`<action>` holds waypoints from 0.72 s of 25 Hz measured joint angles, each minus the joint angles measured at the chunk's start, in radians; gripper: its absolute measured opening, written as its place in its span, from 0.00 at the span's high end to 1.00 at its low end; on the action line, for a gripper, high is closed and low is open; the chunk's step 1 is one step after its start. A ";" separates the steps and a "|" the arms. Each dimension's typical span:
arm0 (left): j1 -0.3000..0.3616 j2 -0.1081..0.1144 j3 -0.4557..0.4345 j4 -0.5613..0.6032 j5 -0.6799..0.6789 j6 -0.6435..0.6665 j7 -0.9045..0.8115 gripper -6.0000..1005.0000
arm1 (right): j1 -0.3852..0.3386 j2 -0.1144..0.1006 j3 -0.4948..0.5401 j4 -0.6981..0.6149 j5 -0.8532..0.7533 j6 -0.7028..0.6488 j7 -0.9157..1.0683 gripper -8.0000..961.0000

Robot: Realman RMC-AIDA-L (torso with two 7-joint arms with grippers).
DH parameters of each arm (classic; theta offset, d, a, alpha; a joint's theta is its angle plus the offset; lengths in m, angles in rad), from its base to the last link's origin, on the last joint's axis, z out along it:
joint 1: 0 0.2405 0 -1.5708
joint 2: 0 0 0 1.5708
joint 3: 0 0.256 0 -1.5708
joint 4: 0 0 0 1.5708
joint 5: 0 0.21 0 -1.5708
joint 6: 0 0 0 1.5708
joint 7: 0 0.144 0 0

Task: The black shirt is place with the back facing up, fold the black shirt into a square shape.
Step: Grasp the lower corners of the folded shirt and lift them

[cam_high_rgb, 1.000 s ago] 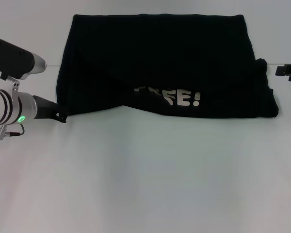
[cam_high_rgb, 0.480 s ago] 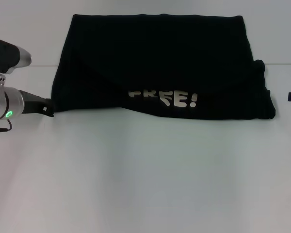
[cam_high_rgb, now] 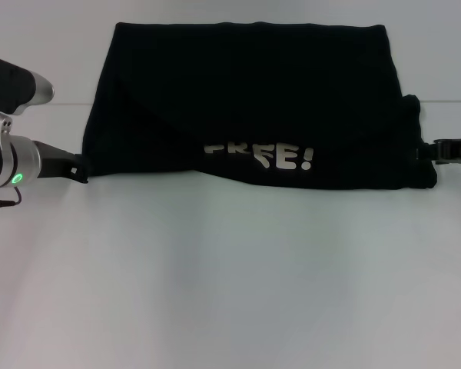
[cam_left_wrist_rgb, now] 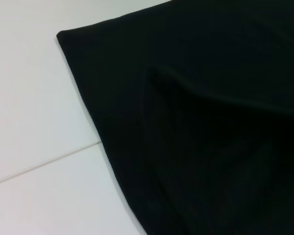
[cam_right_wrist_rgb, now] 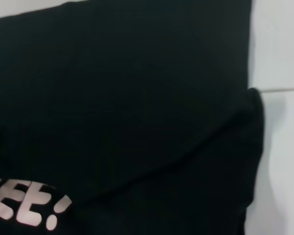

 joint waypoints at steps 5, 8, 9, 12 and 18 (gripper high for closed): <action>-0.004 0.000 0.000 -0.001 0.000 -0.003 0.002 0.95 | 0.025 0.016 -0.040 0.040 -0.001 0.062 0.000 0.42; -0.005 0.000 0.000 -0.002 0.000 -0.005 0.002 0.95 | 0.027 0.019 -0.042 0.043 -0.001 0.072 0.002 0.43; -0.005 0.000 0.000 -0.002 0.000 -0.005 0.002 0.95 | 0.027 0.019 -0.041 0.043 -0.001 0.073 0.003 0.46; -0.006 0.000 0.000 -0.002 0.000 -0.008 0.001 0.95 | 0.019 0.021 -0.038 0.033 0.005 0.072 -0.003 0.54; -0.007 0.002 0.000 -0.002 0.000 -0.009 -0.002 0.95 | -0.004 0.017 -0.030 0.018 0.055 0.057 -0.065 0.69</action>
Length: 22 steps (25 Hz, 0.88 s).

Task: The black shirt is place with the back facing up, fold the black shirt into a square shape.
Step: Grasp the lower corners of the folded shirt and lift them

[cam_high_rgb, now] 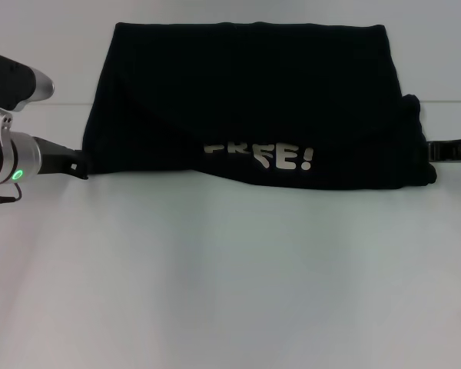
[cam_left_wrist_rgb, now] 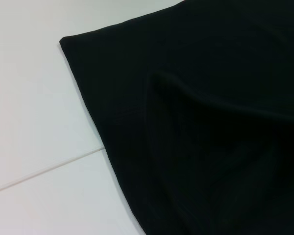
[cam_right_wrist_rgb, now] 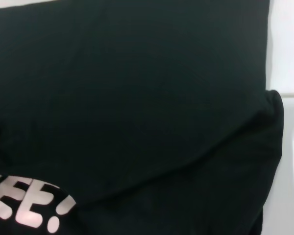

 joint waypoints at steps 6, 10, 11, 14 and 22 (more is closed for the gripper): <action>-0.001 -0.002 0.000 0.000 0.000 -0.002 -0.004 0.95 | -0.026 -0.005 0.004 -0.007 0.074 -0.002 -0.050 0.83; -0.001 -0.003 0.000 0.000 0.000 -0.003 -0.011 0.95 | -0.037 -0.008 0.011 -0.009 0.101 0.002 -0.076 0.93; 0.000 -0.003 0.000 0.000 0.000 -0.003 -0.012 0.95 | -0.039 -0.009 0.014 -0.009 0.102 0.004 -0.076 0.96; 0.002 -0.004 0.000 0.003 0.000 -0.003 -0.017 0.95 | -0.044 -0.012 0.022 -0.010 0.102 0.008 -0.080 0.98; 0.025 -0.007 -0.009 0.010 0.009 -0.015 -0.040 0.95 | -0.063 -0.021 0.031 -0.010 0.103 0.021 -0.088 0.98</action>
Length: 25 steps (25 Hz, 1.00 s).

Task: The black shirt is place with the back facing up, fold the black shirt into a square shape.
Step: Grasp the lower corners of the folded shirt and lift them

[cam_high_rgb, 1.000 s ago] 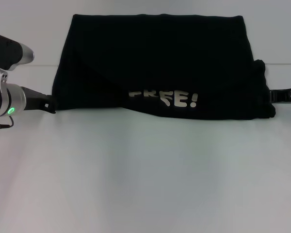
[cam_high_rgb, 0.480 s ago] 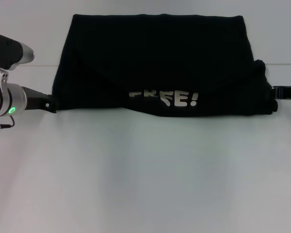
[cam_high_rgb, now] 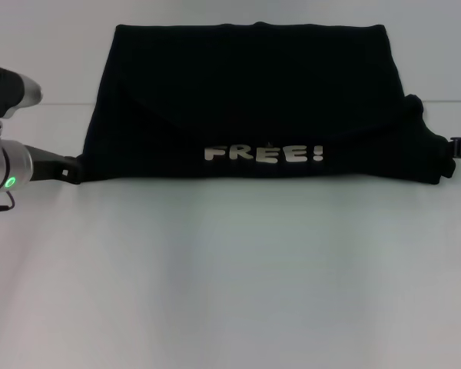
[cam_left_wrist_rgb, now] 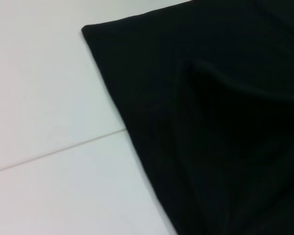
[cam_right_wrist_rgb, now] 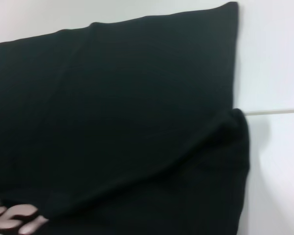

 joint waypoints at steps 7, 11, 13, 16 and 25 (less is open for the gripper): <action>0.035 -0.026 0.007 0.053 0.001 0.013 -0.003 0.95 | -0.011 -0.005 -0.001 -0.003 -0.002 -0.024 -0.001 0.98; 0.048 -0.037 0.008 0.094 0.000 0.030 -0.007 0.95 | -0.024 -0.006 0.001 -0.024 0.000 -0.053 0.000 0.98; 0.049 -0.038 0.010 0.101 0.000 0.040 -0.010 0.95 | -0.026 -0.006 0.002 -0.033 0.001 -0.082 0.000 0.98; 0.047 -0.039 0.015 0.101 0.000 0.043 -0.010 0.95 | -0.027 -0.004 0.001 -0.045 0.000 -0.114 -0.001 0.94; 0.048 -0.039 0.025 0.105 0.001 0.046 -0.010 0.95 | -0.041 -0.006 -0.007 -0.069 -0.013 -0.117 0.008 0.77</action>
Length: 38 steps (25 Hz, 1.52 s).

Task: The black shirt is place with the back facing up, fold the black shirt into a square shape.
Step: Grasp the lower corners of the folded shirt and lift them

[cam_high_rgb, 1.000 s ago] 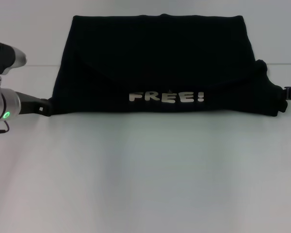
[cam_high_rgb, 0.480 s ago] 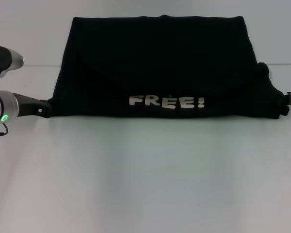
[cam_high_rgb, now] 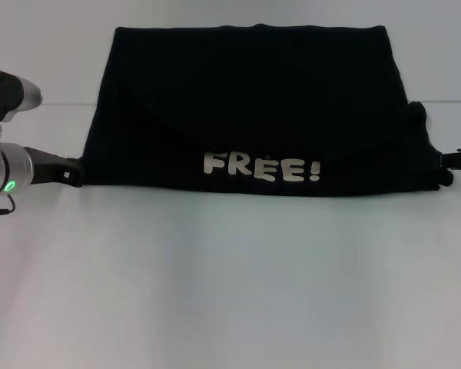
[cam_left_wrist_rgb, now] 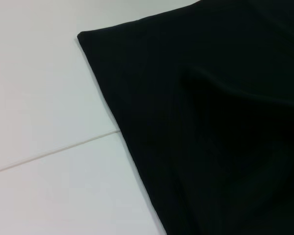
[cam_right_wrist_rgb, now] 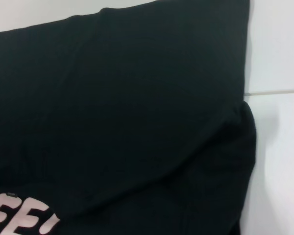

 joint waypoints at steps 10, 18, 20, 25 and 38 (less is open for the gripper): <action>-0.006 0.002 -0.001 -0.005 0.000 -0.001 0.001 0.95 | 0.007 0.008 -0.002 0.006 -0.019 0.005 -0.005 0.58; -0.007 0.004 -0.001 -0.007 0.000 -0.004 0.002 0.95 | 0.005 0.014 0.015 0.000 -0.013 0.002 0.002 0.60; -0.007 0.005 -0.001 -0.007 0.000 -0.007 0.001 0.95 | -0.002 0.014 0.030 -0.009 -0.008 -0.007 -0.002 0.64; -0.007 0.005 -0.001 -0.007 0.000 -0.007 0.001 0.95 | -0.010 0.009 0.043 -0.011 -0.006 -0.018 -0.008 0.84; 0.005 0.002 -0.001 0.012 0.000 -0.001 0.001 0.95 | -0.022 0.006 0.077 -0.012 -0.005 -0.005 -0.022 0.99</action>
